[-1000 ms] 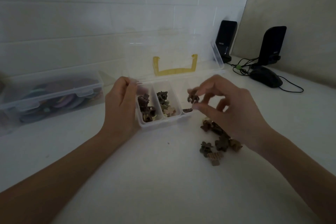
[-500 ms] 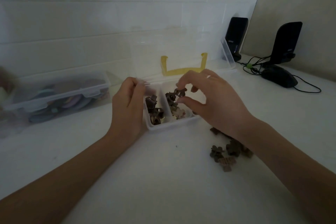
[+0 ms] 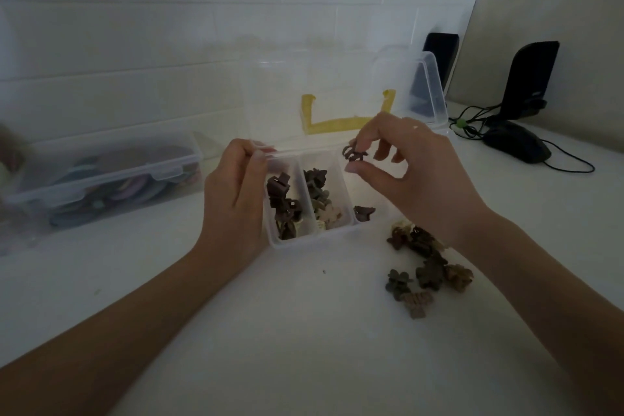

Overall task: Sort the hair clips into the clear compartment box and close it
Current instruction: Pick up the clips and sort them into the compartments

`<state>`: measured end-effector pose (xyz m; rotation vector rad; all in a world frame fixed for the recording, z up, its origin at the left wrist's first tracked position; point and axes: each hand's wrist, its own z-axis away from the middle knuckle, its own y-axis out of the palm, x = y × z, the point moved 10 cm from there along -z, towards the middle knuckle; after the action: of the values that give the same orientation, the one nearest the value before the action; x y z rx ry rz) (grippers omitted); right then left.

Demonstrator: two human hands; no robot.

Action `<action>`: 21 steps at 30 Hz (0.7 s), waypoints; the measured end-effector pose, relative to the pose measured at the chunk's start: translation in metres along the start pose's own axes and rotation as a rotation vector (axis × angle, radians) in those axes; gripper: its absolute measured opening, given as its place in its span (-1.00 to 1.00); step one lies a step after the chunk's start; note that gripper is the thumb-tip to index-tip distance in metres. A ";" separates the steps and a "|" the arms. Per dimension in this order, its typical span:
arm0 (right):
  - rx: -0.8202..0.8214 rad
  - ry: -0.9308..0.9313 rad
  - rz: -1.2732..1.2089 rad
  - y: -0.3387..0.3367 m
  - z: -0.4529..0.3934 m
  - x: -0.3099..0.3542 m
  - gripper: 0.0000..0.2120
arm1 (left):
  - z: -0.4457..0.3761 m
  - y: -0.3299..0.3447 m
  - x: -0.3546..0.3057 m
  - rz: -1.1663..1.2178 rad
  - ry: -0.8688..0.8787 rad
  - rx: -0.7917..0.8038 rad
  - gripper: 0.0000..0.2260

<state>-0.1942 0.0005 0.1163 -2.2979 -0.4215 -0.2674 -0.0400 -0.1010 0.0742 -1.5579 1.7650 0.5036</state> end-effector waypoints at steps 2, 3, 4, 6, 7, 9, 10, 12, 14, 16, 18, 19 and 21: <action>-0.010 0.032 -0.065 -0.004 -0.001 -0.009 -0.90 | 0.000 0.000 0.000 0.019 -0.003 -0.001 -0.81; -0.005 0.053 -0.131 -0.005 -0.001 -0.013 -0.91 | 0.000 0.000 0.001 0.023 -0.005 -0.004 -0.82; -0.003 0.069 -0.190 -0.005 -0.001 -0.017 -0.91 | 0.000 0.000 0.001 0.021 -0.008 -0.006 -0.82; -0.006 0.073 -0.237 -0.006 -0.001 -0.018 -0.89 | 0.000 -0.001 0.002 0.024 -0.015 -0.006 -0.82; -0.007 0.067 -0.237 -0.007 -0.001 -0.017 -0.90 | -0.001 -0.001 0.003 0.030 -0.018 -0.006 -0.82; -0.007 0.048 -0.229 -0.007 -0.001 -0.012 -0.92 | -0.001 -0.002 0.004 0.037 -0.022 -0.007 -0.82; -0.006 0.037 -0.217 -0.007 -0.001 -0.009 -0.92 | -0.001 -0.002 0.005 0.037 -0.024 -0.006 -0.82; 0.004 0.017 -0.179 -0.006 0.000 -0.005 -0.88 | -0.001 -0.001 0.004 0.031 -0.020 -0.002 -0.82; 0.011 -0.006 -0.108 -0.007 -0.001 -0.003 -0.85 | -0.001 -0.001 0.003 0.030 -0.011 -0.003 -0.83; -0.003 -0.018 -0.037 -0.014 -0.002 -0.005 -0.84 | -0.001 -0.002 0.003 0.036 -0.007 -0.010 -0.82; -0.024 -0.004 -0.033 -0.024 -0.004 -0.013 -0.84 | -0.001 -0.002 0.002 0.044 -0.003 -0.012 -0.81; -0.029 0.013 -0.048 -0.029 -0.004 -0.018 -0.84 | -0.001 -0.002 0.002 0.045 -0.002 -0.012 -0.82; 0.007 0.058 -0.085 -0.031 -0.004 -0.028 -0.85 | -0.001 -0.002 0.002 0.042 -0.003 -0.015 -0.82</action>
<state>-0.2320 0.0118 0.1309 -2.2622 -0.4907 -0.3738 -0.0384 -0.1030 0.0737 -1.5320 1.7983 0.5401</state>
